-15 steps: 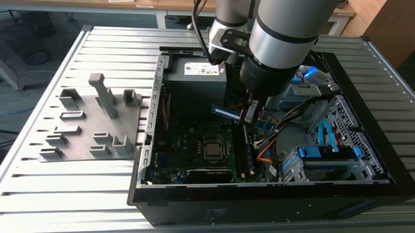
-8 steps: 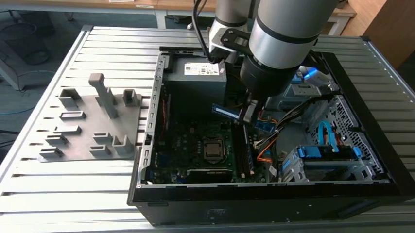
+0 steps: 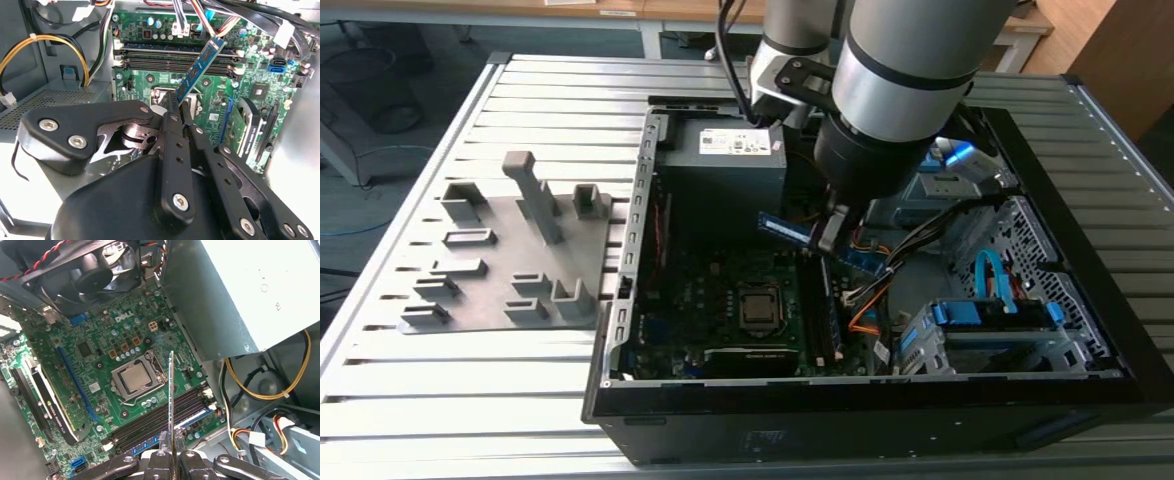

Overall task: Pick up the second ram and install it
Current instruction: 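Insert the second ram into the second slot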

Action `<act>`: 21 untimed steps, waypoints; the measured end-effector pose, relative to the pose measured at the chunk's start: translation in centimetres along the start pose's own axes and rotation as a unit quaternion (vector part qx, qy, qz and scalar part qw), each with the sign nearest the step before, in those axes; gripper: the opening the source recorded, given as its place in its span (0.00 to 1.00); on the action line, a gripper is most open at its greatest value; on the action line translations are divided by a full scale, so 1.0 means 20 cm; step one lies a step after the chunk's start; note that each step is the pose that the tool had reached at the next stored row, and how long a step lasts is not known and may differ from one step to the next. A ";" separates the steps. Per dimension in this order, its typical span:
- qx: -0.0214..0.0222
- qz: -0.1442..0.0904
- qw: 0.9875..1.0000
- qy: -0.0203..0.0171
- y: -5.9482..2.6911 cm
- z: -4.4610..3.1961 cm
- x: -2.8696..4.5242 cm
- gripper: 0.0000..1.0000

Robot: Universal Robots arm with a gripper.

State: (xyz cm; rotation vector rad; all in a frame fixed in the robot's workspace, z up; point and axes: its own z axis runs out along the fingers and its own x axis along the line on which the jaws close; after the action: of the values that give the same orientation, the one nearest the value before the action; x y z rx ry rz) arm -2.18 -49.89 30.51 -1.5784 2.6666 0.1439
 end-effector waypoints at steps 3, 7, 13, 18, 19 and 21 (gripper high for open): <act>0.001 0.011 1.000 -0.001 0.000 0.001 0.000 0.14; 0.002 0.021 1.000 -0.001 0.000 0.001 0.000 0.14; 0.003 0.035 0.999 -0.002 0.000 0.002 0.000 0.14; 0.004 0.047 0.999 -0.003 0.000 0.003 0.000 0.14; 0.004 0.049 0.999 -0.003 0.000 0.003 0.000 0.14; 0.004 0.053 0.999 -0.003 0.000 0.003 0.000 0.14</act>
State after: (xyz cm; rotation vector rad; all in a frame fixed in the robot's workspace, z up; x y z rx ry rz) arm -2.18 -49.90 30.45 -1.4309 2.7433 0.1401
